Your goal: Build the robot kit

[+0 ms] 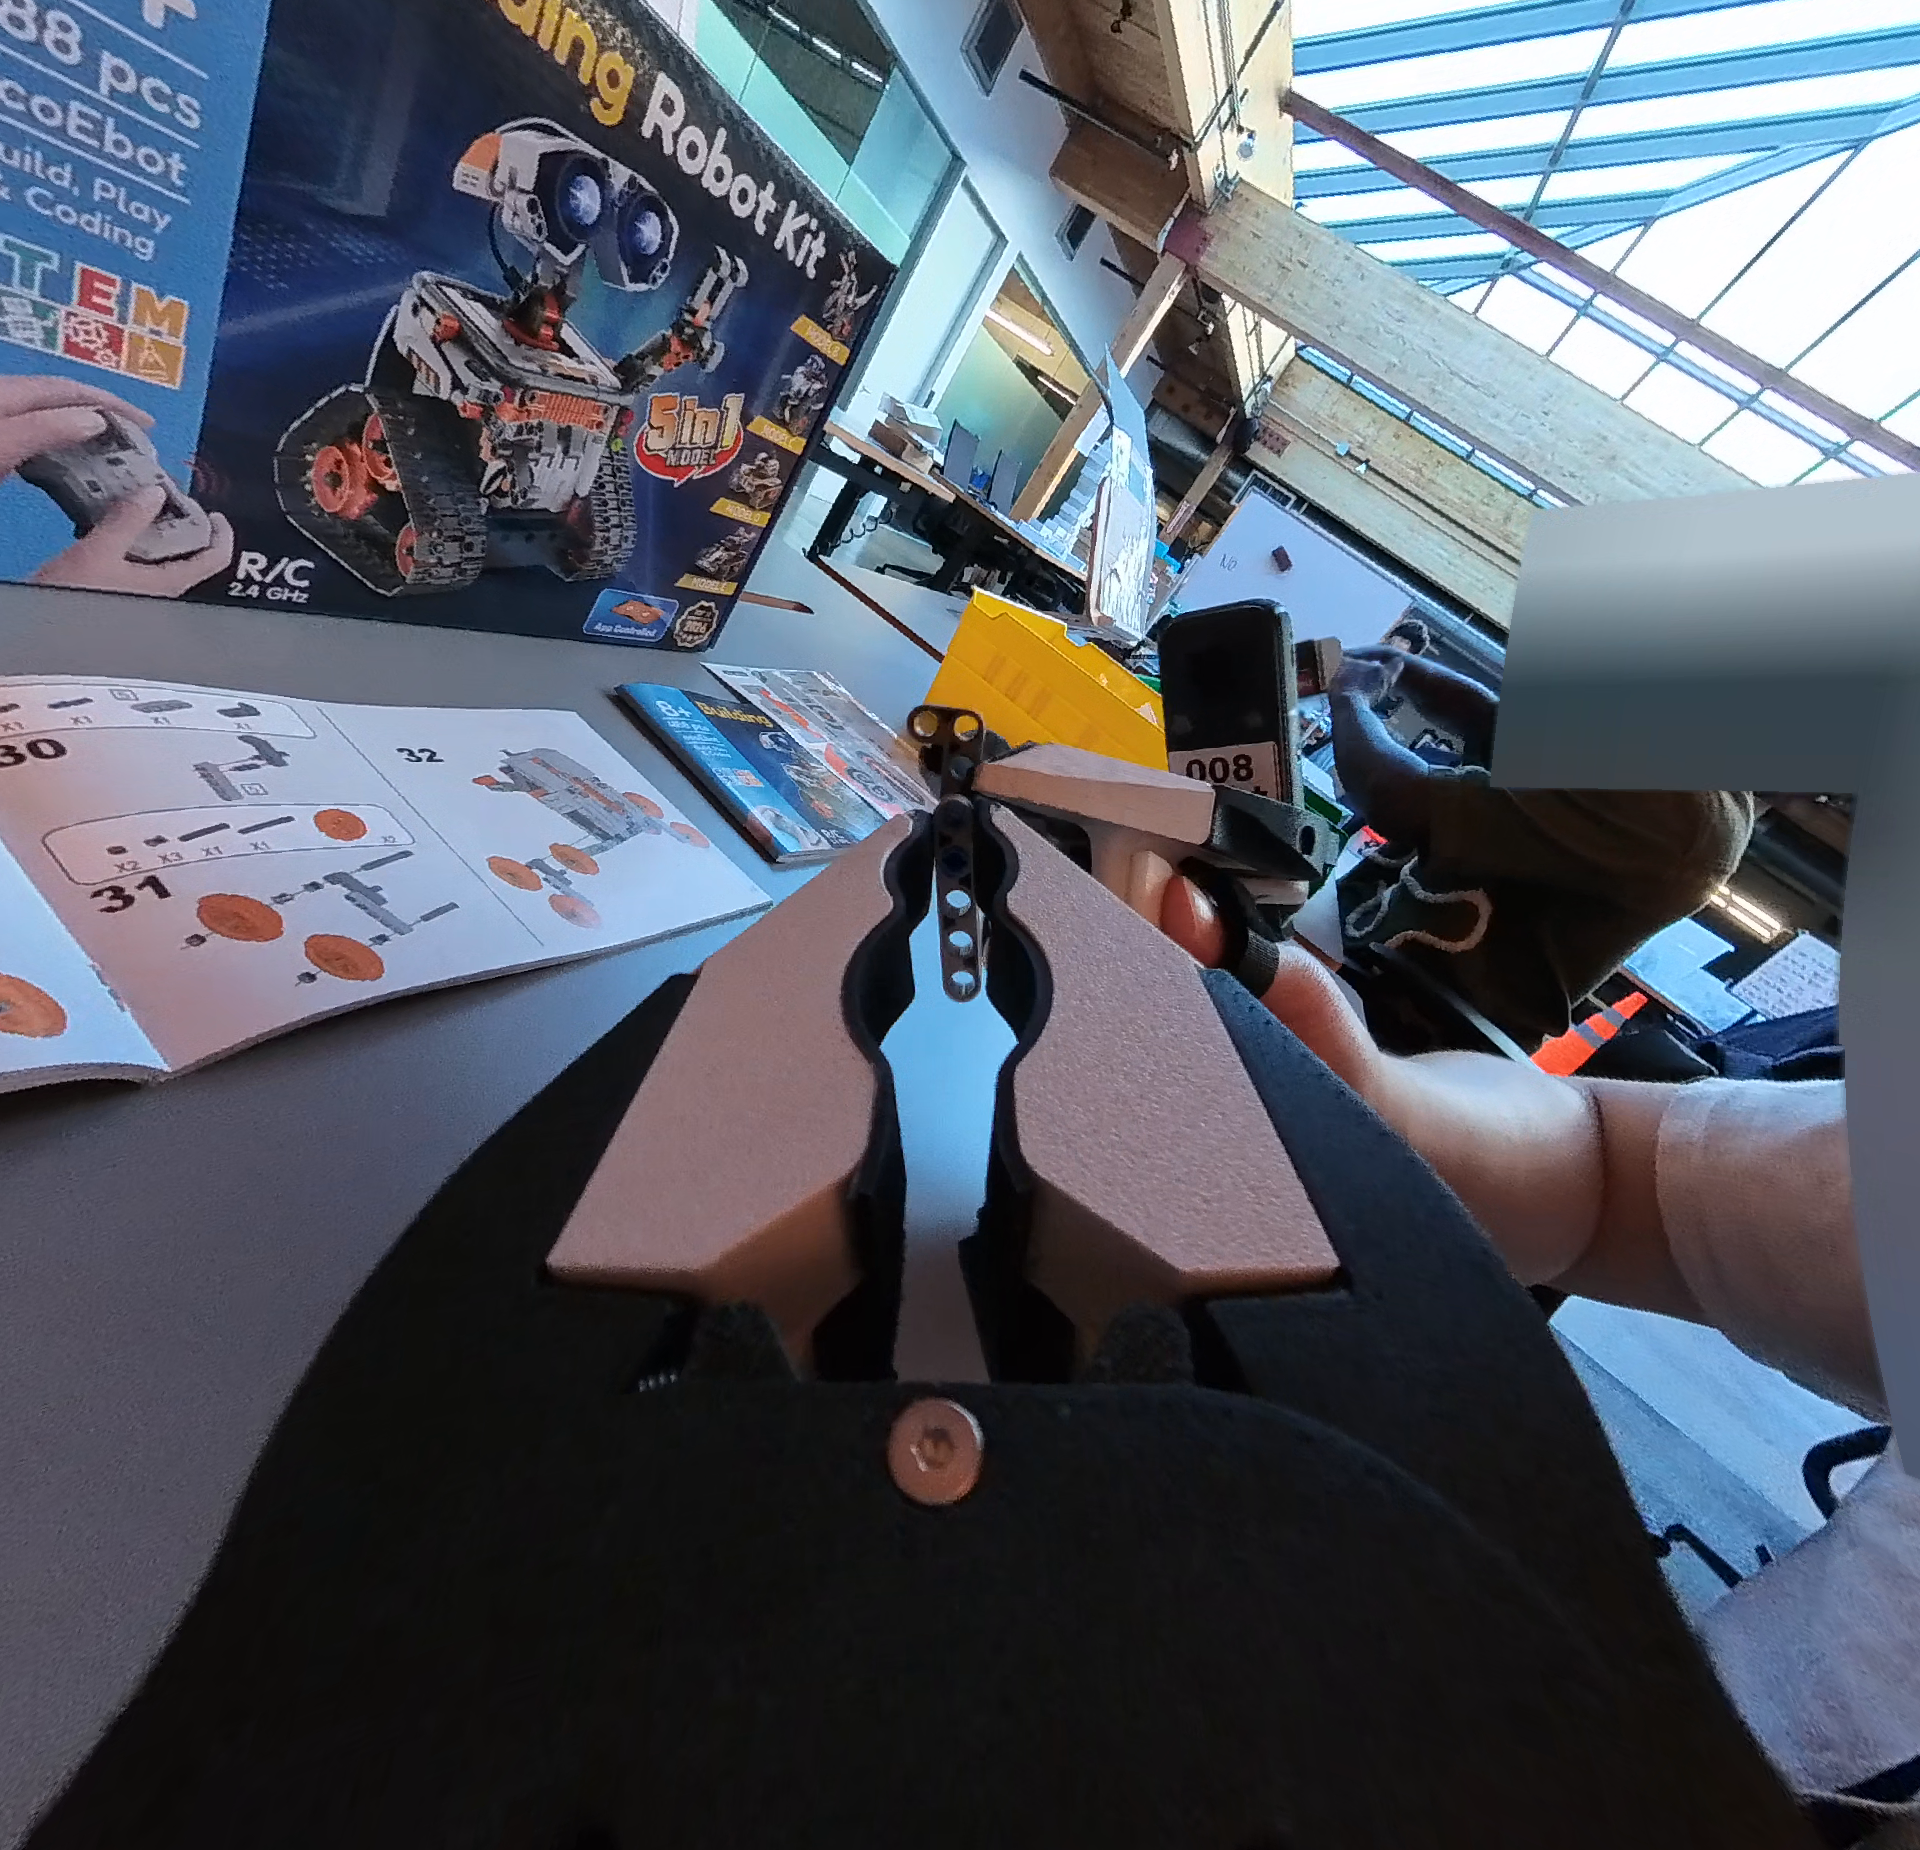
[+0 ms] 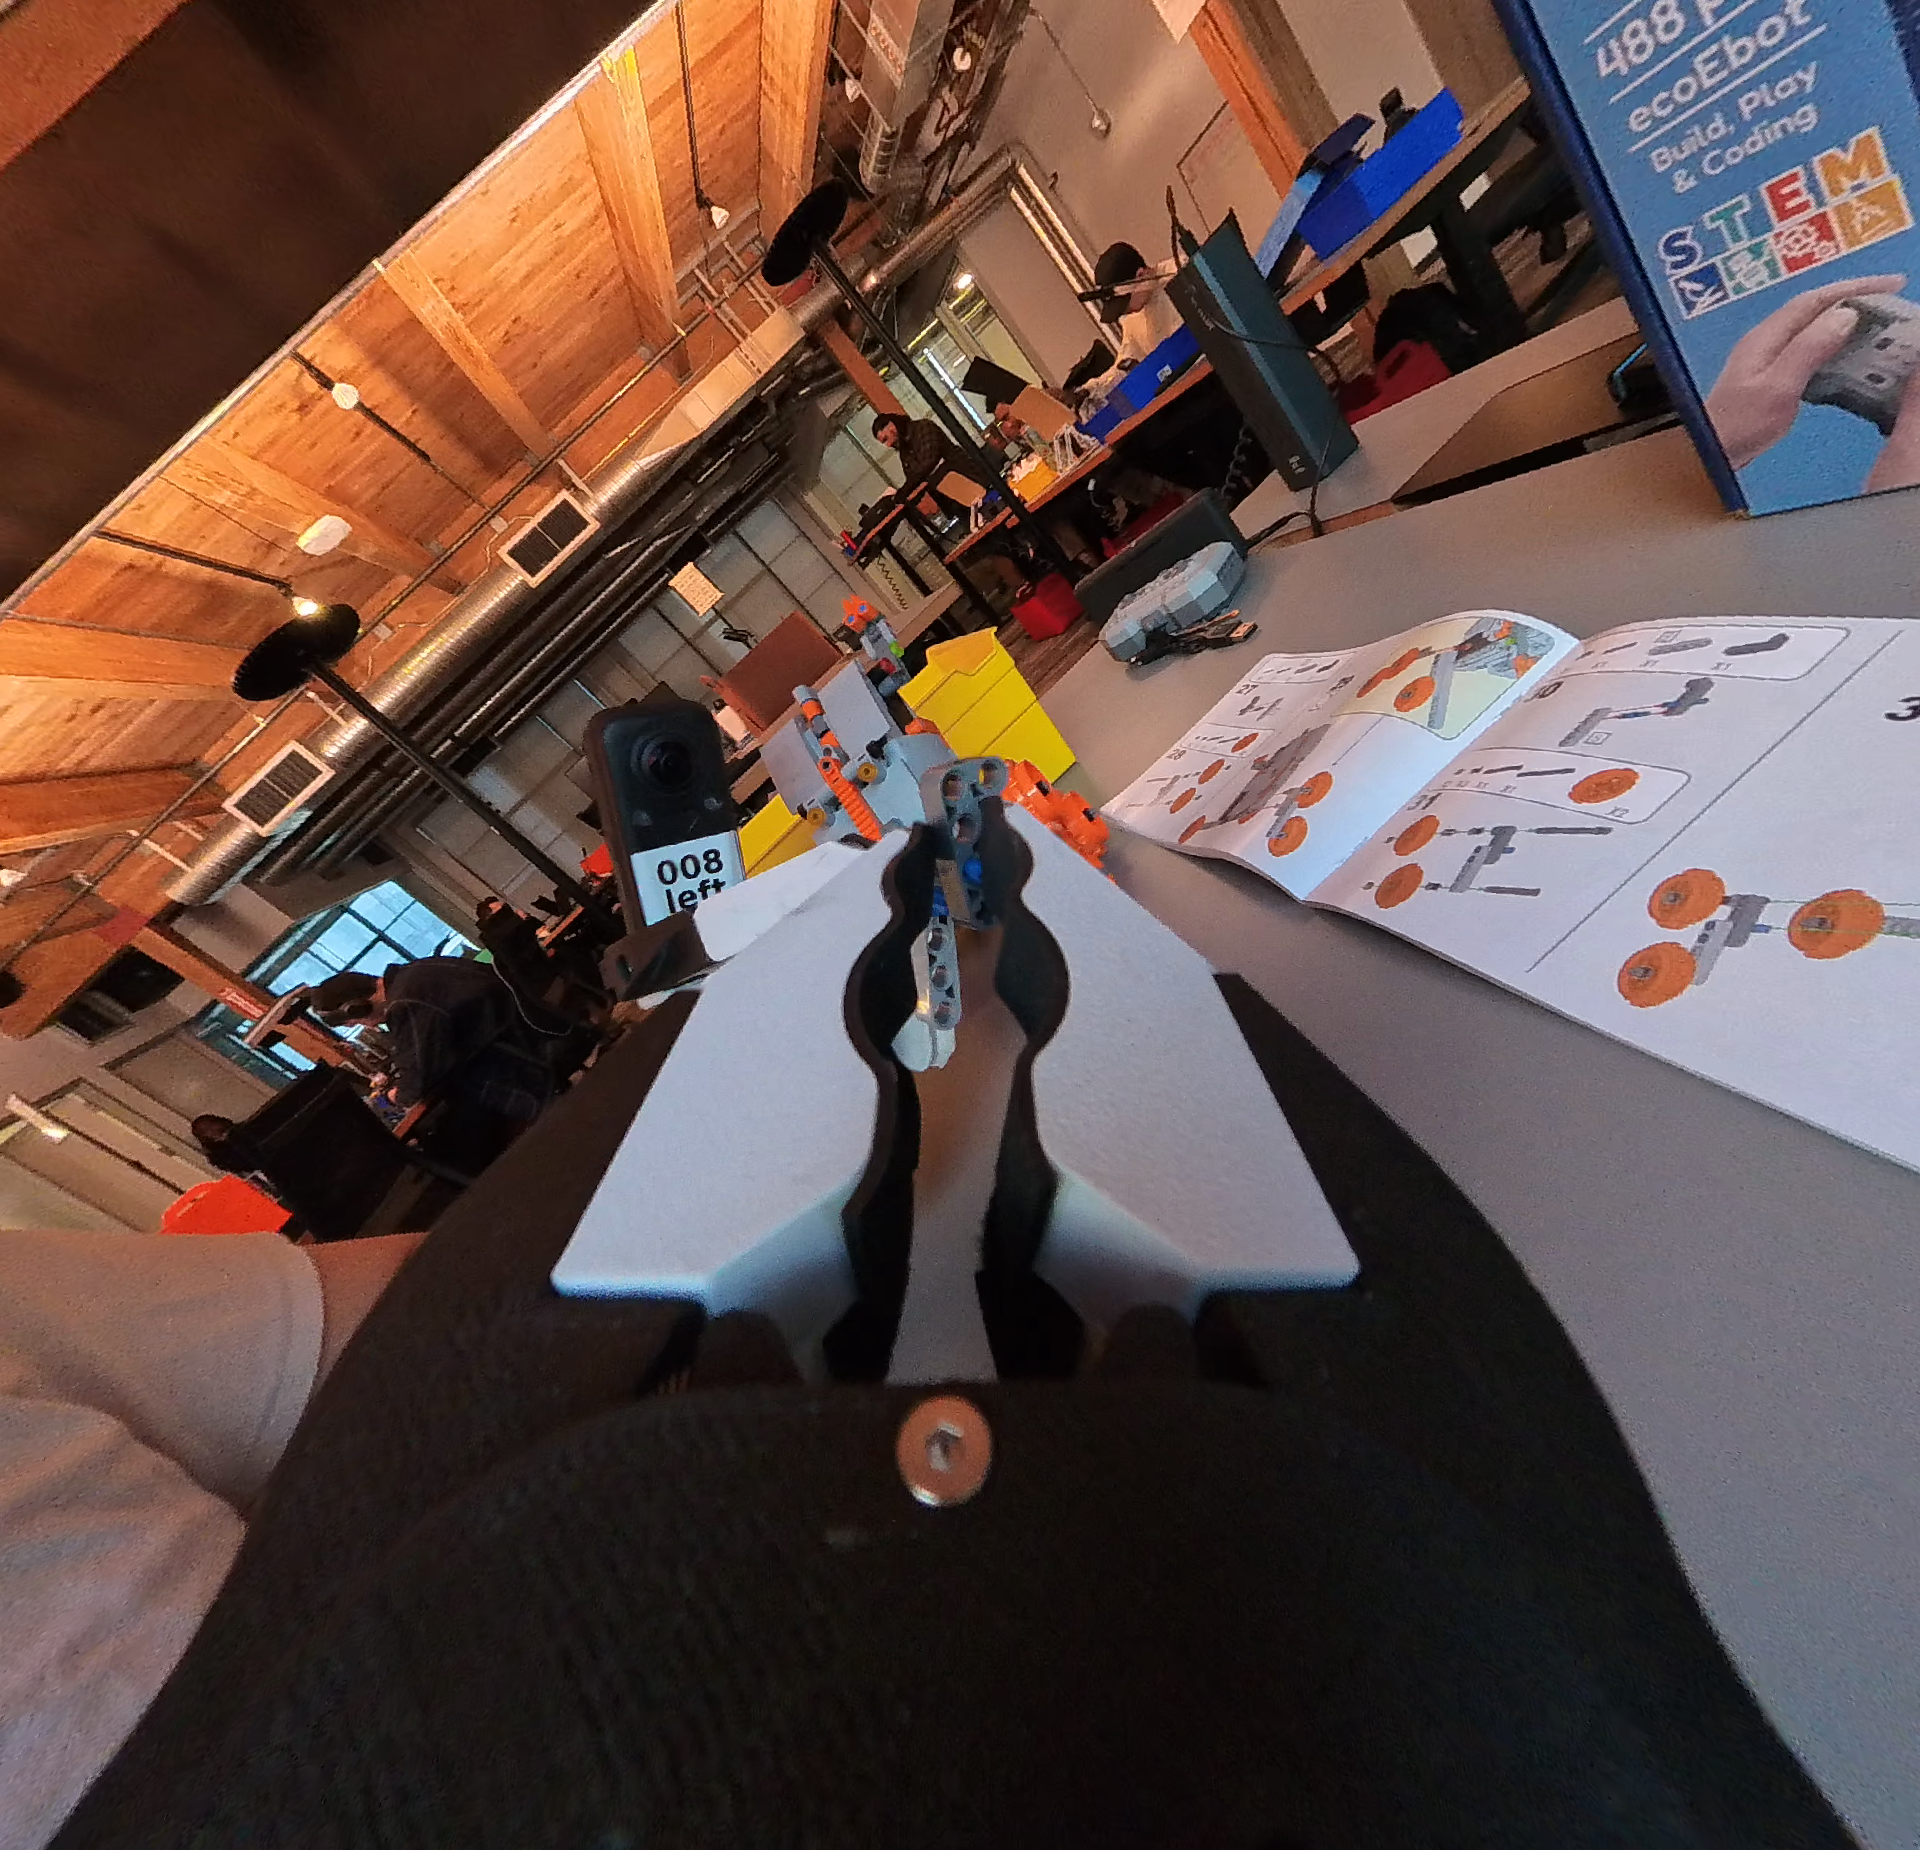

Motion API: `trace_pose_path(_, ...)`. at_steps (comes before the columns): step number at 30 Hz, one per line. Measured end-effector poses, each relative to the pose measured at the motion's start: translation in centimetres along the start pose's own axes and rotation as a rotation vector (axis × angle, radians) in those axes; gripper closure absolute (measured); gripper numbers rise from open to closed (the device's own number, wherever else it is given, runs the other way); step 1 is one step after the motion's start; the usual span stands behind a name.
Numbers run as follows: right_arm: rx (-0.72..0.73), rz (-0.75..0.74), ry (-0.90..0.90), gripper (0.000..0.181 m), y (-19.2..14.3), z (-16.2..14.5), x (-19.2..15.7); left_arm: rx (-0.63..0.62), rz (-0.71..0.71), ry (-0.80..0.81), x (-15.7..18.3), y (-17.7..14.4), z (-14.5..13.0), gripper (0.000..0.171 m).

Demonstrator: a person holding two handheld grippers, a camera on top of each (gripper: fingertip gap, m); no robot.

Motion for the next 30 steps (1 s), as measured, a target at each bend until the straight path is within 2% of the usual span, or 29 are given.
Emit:
trace_pose_path(7, 0.003, 0.038, 0.071, 0.173, 0.02, -0.13, -0.05, 0.006, -0.034, -0.032, 0.02, -0.14, 0.0, 0.166)
trace_pose_path(14, 0.057, 0.135, 0.317, 0.173, -0.16, 0.21, 0.21, 0.033, -0.059, 0.014, 0.6, 0.19, 0.39, 0.166)
trace_pose_path(20, 0.069, 0.148, 0.315, 0.173, -0.05, 0.04, 0.16, 0.043, -0.09, -0.052, 0.5, 0.11, 0.35, 0.167)
trace_pose_path(30, 0.03, 0.101, 0.189, 0.172, 0.06, -0.51, 0.12, 0.034, -0.097, -0.091, 0.32, -0.07, -0.03, 0.166)
Point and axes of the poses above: each gripper's, where its closed fingertips meet, y out along the fingers, z out of its top, x = y × z across the jaws, the point moved 1 cm from there along -y, back along the fingers, and after that the axes turned 8 degrees about -y, right-handed, at the moved point
